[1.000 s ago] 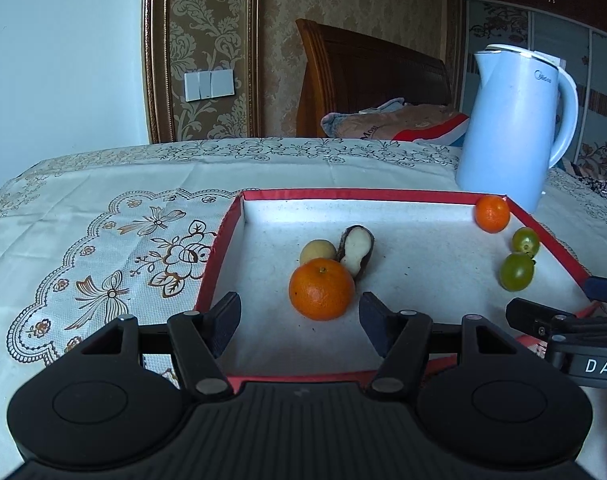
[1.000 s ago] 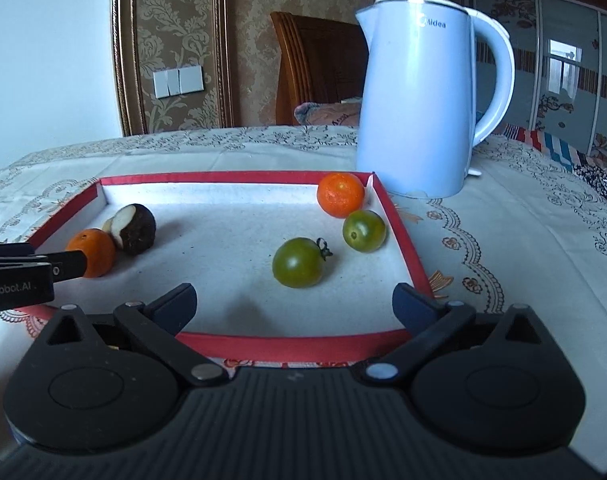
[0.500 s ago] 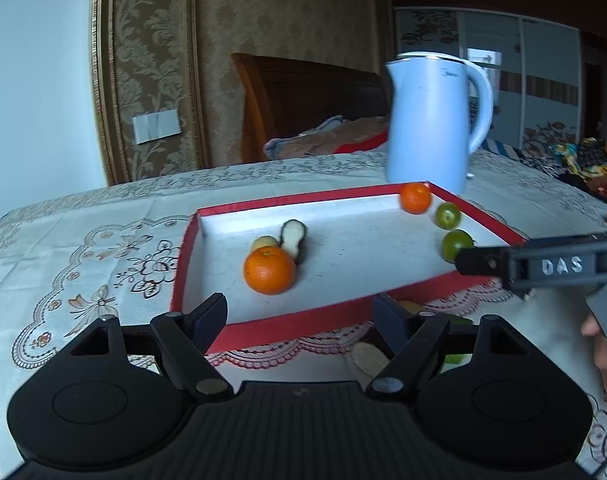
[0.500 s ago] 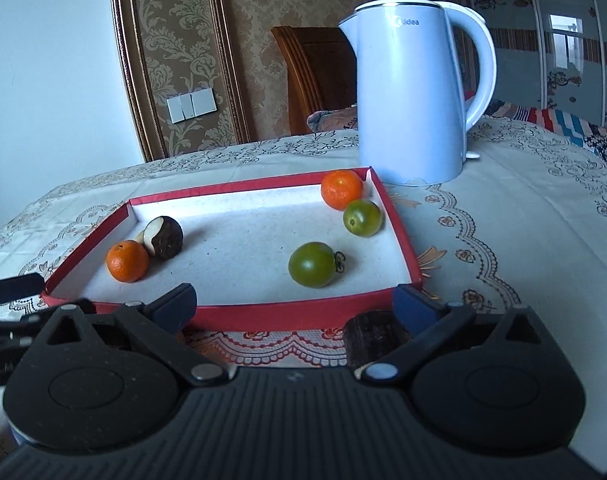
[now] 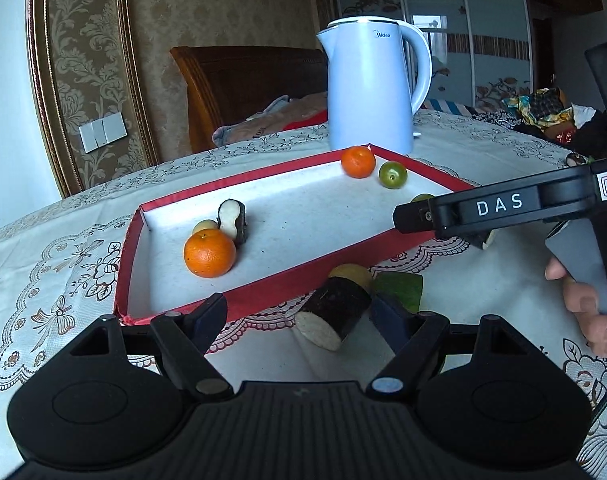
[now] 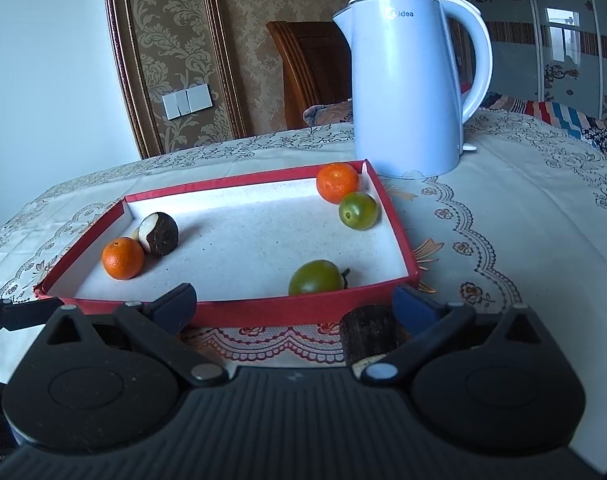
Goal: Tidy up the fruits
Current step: 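Grasp another eggplant slice with the left gripper while the right gripper reaches a dark eggplant piece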
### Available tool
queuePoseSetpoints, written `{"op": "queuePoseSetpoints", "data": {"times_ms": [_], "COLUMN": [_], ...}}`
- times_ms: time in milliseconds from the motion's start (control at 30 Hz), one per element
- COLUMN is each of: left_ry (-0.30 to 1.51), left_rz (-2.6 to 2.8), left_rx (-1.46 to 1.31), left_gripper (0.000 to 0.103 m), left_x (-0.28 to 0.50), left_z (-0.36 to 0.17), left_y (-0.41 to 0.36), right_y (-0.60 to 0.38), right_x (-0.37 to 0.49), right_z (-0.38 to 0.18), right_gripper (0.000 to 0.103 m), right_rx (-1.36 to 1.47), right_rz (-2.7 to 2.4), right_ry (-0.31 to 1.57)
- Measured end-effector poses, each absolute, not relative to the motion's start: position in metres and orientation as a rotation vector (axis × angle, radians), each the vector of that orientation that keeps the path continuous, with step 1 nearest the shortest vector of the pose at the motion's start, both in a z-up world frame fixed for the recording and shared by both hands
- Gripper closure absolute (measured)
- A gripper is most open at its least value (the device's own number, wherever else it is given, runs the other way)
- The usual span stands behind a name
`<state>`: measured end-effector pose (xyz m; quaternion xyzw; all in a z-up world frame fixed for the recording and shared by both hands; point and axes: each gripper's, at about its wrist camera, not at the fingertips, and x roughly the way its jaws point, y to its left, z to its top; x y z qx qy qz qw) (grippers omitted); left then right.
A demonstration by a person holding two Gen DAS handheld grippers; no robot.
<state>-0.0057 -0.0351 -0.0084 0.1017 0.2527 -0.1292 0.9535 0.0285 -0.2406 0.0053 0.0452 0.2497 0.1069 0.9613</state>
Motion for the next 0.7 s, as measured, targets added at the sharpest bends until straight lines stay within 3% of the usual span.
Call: {"op": "queuePoseSetpoints", "data": {"times_ms": [700], "left_ry": [0.563], "left_rz": [-0.37], "left_rx": [0.243], "left_gripper": [0.023], "left_x": [-0.002], "left_z": [-0.014], "left_y": [-0.045], "right_y": [-0.238], "right_x": [0.029], "right_z": [0.005], "right_gripper": [0.0], "right_rx": [0.08], "right_rz": [0.21], "right_ry": [0.512]}}
